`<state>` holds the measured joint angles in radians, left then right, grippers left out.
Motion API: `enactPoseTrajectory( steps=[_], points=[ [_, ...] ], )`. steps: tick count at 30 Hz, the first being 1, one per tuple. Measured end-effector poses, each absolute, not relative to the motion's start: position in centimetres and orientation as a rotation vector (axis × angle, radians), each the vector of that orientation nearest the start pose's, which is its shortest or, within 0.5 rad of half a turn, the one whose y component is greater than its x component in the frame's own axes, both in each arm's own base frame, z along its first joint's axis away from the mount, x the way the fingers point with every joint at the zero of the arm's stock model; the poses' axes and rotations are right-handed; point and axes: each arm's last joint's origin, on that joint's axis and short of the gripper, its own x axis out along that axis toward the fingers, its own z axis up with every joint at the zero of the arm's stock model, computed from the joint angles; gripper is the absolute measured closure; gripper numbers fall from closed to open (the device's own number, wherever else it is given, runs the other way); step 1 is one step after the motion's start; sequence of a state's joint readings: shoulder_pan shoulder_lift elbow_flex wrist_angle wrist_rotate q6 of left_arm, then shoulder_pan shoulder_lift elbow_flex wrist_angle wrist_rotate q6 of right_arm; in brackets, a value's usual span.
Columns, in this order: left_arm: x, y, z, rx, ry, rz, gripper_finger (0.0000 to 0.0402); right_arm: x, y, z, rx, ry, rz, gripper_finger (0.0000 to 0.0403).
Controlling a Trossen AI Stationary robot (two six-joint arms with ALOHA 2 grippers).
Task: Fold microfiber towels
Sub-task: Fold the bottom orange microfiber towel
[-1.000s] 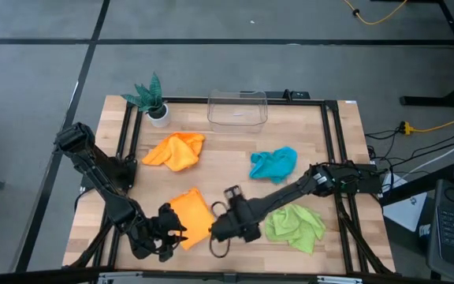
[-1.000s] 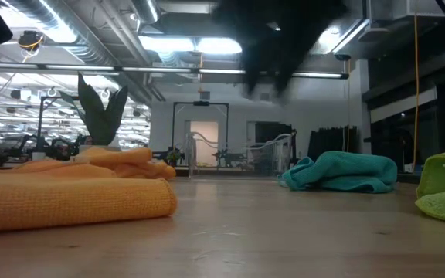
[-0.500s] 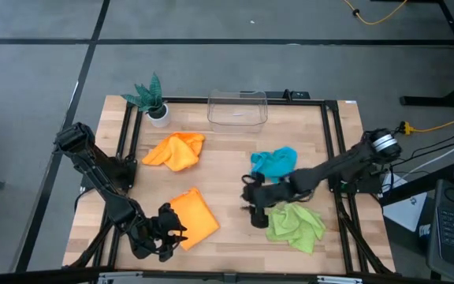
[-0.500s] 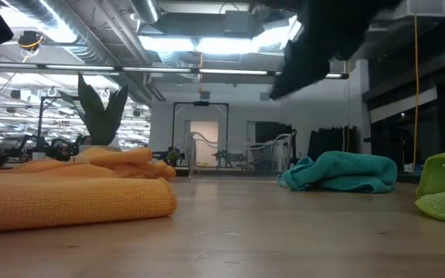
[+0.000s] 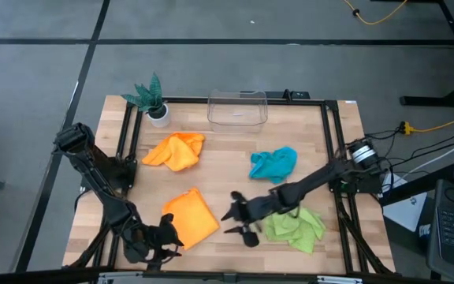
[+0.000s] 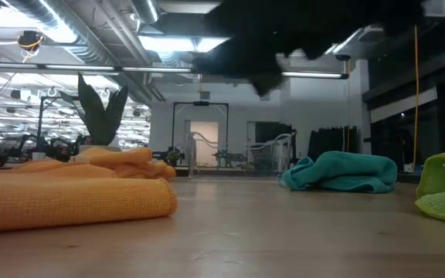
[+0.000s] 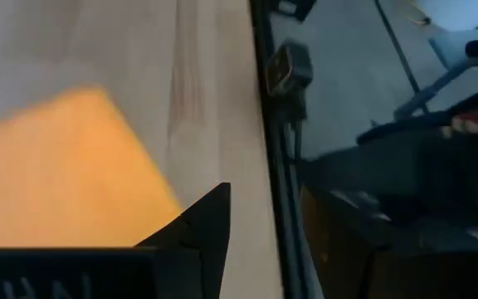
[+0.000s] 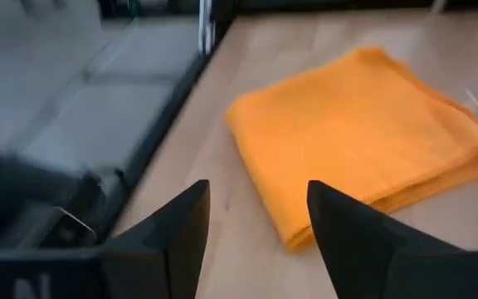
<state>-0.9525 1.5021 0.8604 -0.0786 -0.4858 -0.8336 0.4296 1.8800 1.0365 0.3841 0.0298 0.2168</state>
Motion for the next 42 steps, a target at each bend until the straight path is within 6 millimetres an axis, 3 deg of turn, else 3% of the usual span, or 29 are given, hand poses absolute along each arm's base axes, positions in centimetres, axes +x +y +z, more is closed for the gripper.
enactPoseTrajectory(
  steps=[5, 12, 16, 22, 33, 42],
  points=[
    [18.3, -24.3, 20.8, -0.251, 0.604, -0.15, 0.0262, 39.1, 17.8, 16.7, -0.077, 0.597, 0.368, 0.0197],
    [19.1, -26.8, 19.8, -0.177, 0.629, -0.172, 0.0262, 41.2, 18.8, 17.1, -0.205, 0.59, 0.405, 0.0197],
    [19.5, -27.3, 18.6, -0.059, 0.718, -0.131, 0.0262, 41.3, 18.8, 17.2, -0.228, 0.583, 0.412, 0.0197],
    [20.2, -26.6, 17.7, -0.081, 0.785, -0.091, 0.0262, 41.5, 18.5, 17.1, -0.147, 0.603, 0.378, 0.0191],
    [22.2, -25.1, 17.5, -0.156, 0.871, -0.108, 0.0258, 41.5, 18.4, 17.1, -0.144, 0.604, 0.374, 0.0114],
    [22.6, -24.2, 17.2, -0.162, 0.921, -0.076, 0.0173, 41.5, 18.4, 17.1, -0.144, 0.604, 0.374, 0.0114]
  ],
)
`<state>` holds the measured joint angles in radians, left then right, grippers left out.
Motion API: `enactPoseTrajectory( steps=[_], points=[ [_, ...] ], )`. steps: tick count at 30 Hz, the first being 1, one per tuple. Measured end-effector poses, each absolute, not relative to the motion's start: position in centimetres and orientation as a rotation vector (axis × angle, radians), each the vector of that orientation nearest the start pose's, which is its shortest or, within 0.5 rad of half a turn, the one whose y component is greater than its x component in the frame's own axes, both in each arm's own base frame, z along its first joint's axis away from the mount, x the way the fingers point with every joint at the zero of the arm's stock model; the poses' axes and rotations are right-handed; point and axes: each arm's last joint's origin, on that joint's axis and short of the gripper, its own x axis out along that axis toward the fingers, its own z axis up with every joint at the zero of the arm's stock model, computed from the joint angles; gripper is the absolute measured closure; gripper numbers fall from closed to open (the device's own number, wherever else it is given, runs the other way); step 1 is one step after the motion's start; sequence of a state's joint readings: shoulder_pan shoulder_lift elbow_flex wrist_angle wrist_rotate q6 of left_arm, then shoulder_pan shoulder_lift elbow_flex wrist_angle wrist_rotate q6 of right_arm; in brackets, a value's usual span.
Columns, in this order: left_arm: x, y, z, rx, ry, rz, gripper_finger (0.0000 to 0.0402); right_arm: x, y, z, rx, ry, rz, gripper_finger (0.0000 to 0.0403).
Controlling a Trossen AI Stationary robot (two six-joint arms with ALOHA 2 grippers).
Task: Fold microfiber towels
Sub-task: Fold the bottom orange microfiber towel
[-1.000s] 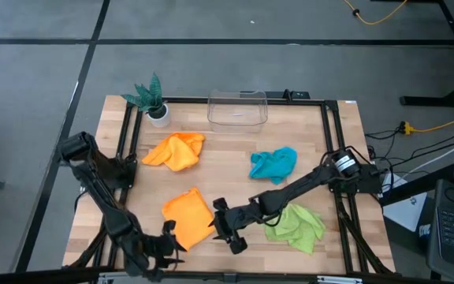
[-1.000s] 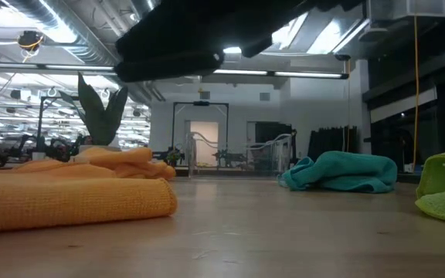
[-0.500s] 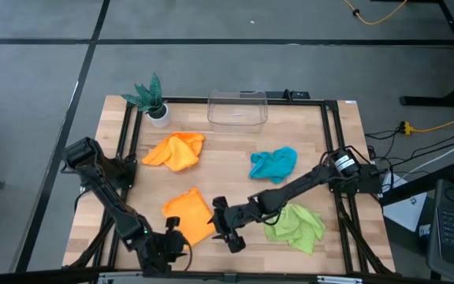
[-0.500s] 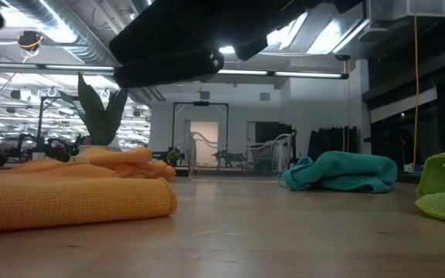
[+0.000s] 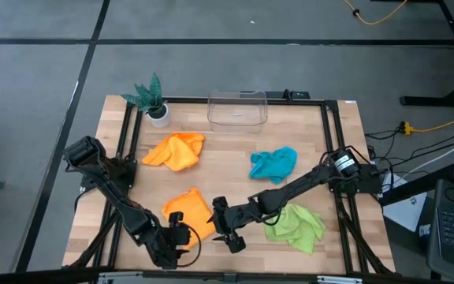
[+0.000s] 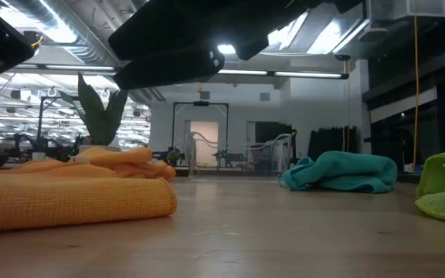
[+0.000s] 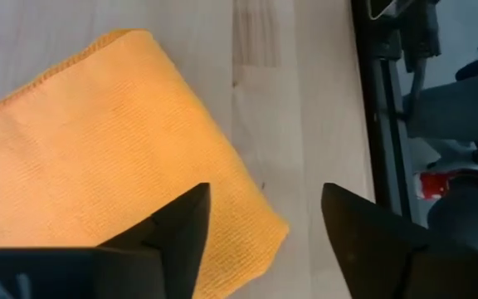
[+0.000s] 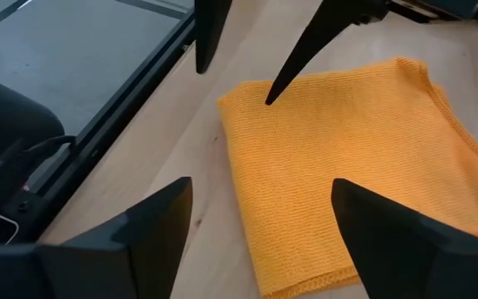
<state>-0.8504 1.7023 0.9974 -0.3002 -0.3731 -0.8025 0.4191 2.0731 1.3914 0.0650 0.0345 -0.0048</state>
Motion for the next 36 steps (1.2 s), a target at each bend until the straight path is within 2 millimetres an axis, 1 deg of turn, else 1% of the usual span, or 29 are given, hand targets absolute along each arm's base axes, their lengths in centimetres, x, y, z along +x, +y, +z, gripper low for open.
enactPoseTrajectory(
  steps=[4, 9, 12, 15, 18, 20, 23, 25, 30, 36],
  points=[
    [22.6, -24.2, 17.3, -0.164, 0.918, -0.078, 0.0155, 41.5, 18.4, 17.1, -0.147, 0.603, 0.375, 0.0114],
    [22.9, -24.2, 17.4, -0.184, 0.9, -0.076, 0.0153, 41.5, 18.4, 17.1, -0.173, 0.598, 0.385, 0.0114],
    [22.8, -24.3, 17.4, -0.197, 0.905, -0.073, 0.0153, 41.5, 18.4, 17.1, -0.144, 0.604, 0.376, 0.0114],
    [22.4, -24.6, 17.4, -0.152, 0.899, -0.097, 0.0153, 41.4, 18.4, 17.0, -0.097, 0.625, 0.36, 0.0114],
    [21.8, -25.2, 17.3, -0.101, 0.884, -0.119, 0.0153, 41.4, 18.3, 16.8, -0.13, 0.633, 0.368, 0.0114],
    [21.5, -25.6, 16.8, -0.085, 0.892, -0.127, 0.0153, 41.6, 18.4, 16.5, -0.156, 0.614, 0.379, 0.0114],
    [21.4, -25.9, 15.6, -0.053, 0.919, -0.119, 0.0153, 42.0, 18.6, 15.6, -0.17, 0.601, 0.384, 0.0114],
    [21.4, -25.9, 15.0, -0.032, 0.929, -0.102, 0.0153, 42.2, 18.6, 14.5, -0.172, 0.608, 0.386, 0.0114],
    [21.9, -25.7, 13.8, 0.006, 0.92, -0.042, 0.0153, 42.5, 18.7, 12.4, -0.208, 0.624, 0.393, 0.0114],
    [22.1, -26.0, 11.8, 0.017, 0.958, -0.019, 0.0153, 42.7, 18.2, 10.0, -0.225, 0.685, 0.386, 0.0114]
  ],
)
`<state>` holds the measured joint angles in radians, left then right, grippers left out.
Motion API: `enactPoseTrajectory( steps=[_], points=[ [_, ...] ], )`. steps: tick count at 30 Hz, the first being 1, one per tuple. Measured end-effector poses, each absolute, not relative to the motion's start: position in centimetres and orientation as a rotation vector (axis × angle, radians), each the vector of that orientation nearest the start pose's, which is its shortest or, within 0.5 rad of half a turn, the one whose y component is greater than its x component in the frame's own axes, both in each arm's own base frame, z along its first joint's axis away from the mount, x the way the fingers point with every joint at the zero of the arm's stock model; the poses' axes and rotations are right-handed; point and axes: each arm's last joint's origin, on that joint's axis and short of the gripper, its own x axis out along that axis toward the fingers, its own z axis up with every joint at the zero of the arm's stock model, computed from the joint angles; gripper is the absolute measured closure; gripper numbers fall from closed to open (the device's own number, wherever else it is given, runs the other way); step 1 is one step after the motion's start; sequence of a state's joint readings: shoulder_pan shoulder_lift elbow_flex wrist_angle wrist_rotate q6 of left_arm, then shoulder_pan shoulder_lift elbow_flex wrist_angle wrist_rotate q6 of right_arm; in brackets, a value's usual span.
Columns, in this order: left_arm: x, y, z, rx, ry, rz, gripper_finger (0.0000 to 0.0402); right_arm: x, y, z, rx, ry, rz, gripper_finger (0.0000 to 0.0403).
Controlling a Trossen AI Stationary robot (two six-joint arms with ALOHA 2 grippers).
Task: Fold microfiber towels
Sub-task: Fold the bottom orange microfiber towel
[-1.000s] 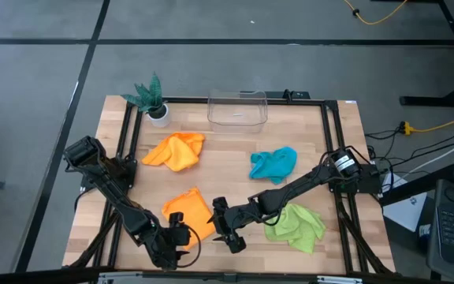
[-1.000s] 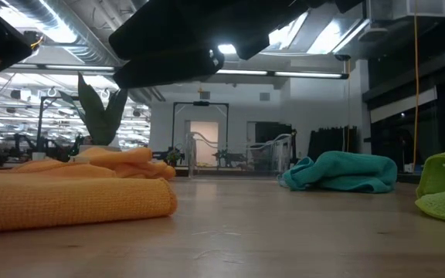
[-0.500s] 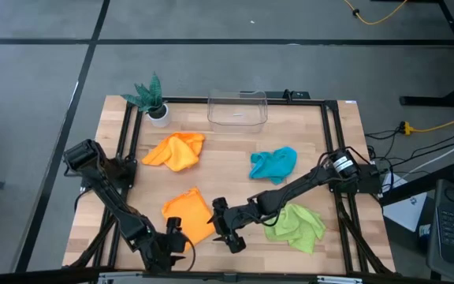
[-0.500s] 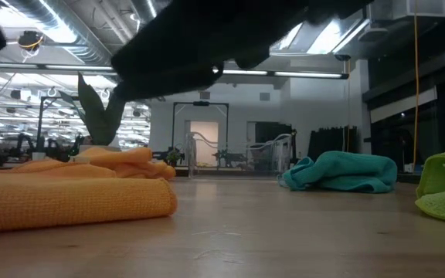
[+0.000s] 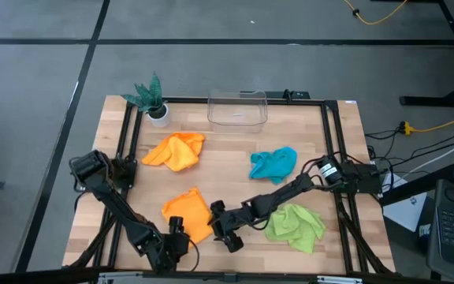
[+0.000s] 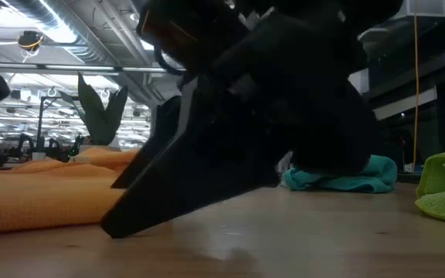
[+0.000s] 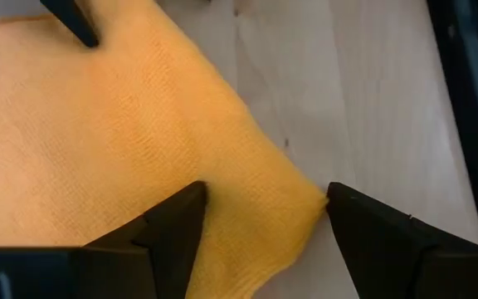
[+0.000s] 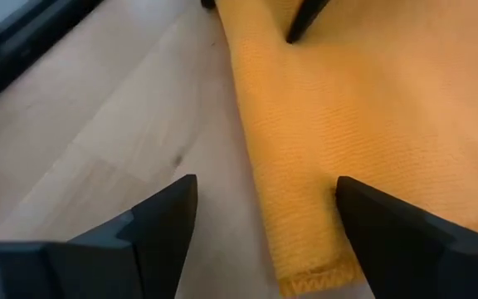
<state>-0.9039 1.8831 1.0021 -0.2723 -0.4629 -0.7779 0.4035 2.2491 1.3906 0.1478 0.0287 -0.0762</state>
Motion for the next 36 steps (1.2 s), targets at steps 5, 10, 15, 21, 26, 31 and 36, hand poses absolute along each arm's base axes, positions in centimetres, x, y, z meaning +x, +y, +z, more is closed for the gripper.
enactPoseTrajectory(
  steps=[5, 10, 15, 21, 26, 31, 36],
  points=[
    [21.9, -26.2, 10.9, 0.024, 0.965, 0.013, 0.0153, 42.9, 18.0, 9.0, -0.189, 0.707, 0.371, 0.0114],
    [21.8, -26.2, 10.8, 0.034, 0.957, 0.022, 0.0153, 42.9, 18.0, 8.7, -0.185, 0.72, 0.365, 0.0118],
    [21.7, -26.1, 10.7, 0.032, 0.962, 0.042, 0.0168, 42.9, 18.0, 8.5, -0.166, 0.732, 0.349, 0.0161],
    [21.7, -26.0, 10.6, -0.012, 0.965, 0.08, 0.0232, 42.9, 17.9, 8.5, -0.07, 0.747, 0.297, 0.025],
    [22.0, -26.3, 10.8, -0.082, 0.935, 0.061, 0.0341, 42.5, 18.5, 9.1, 0.087, 0.769, 0.279, 0.0362],
    [22.2, -26.5, 12.0, -0.146, 0.908, 0.014, 0.039, 41.8, 19.7, 10.2, 0.209, 0.807, 0.331, 0.0388],
    [22.5, -27.2, 14.7, -0.221, 0.809, -0.097, 0.0398, 40.7, 21.1, 12.9, 0.316, 0.812, 0.377, 0.0396]
  ],
)
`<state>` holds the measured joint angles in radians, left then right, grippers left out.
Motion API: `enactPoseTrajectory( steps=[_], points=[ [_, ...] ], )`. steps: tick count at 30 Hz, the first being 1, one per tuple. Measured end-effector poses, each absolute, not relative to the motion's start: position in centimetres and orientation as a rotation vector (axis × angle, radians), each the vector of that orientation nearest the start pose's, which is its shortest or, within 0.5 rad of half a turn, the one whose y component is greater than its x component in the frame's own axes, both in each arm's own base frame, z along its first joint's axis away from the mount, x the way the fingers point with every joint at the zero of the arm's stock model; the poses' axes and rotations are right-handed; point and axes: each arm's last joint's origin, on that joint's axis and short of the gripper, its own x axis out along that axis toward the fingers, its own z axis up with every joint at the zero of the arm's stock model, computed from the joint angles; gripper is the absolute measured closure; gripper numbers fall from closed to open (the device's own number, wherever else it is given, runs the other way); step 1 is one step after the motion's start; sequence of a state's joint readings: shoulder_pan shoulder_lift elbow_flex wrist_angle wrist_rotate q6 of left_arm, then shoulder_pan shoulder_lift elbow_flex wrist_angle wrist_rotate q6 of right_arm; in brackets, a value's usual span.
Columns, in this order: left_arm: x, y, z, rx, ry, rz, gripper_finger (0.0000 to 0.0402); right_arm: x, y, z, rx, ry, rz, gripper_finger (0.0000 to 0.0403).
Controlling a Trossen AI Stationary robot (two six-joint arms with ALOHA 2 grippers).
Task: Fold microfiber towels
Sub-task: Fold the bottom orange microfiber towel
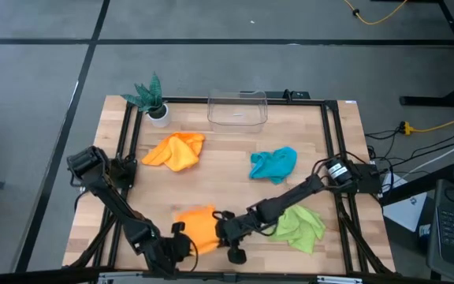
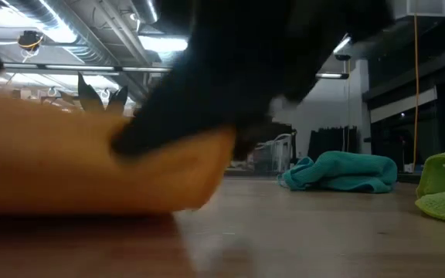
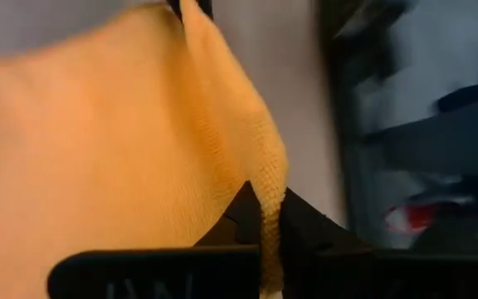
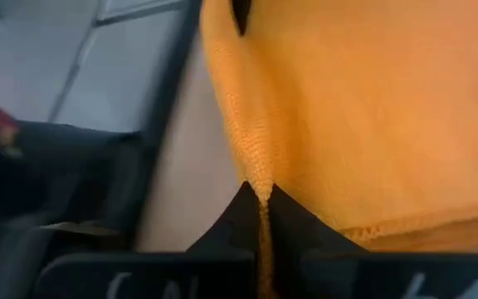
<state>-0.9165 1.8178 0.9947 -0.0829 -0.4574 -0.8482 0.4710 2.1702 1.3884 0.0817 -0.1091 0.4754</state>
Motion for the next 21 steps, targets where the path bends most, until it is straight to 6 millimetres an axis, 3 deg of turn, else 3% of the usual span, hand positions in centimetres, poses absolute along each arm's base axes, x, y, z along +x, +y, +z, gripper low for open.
enactPoseTrajectory(
  steps=[9, 21],
  points=[
    [23.0, -28.0, 17.4, -0.286, 0.673, -0.237, 0.04, 39.1, 23.3, 16.3, 0.431, 0.806, 0.457, 0.0395],
    [23.1, -27.8, 17.4, -0.282, 0.681, -0.221, 0.0398, 39.5, 22.5, 16.5, 0.433, 0.796, 0.414, 0.0396]
  ],
)
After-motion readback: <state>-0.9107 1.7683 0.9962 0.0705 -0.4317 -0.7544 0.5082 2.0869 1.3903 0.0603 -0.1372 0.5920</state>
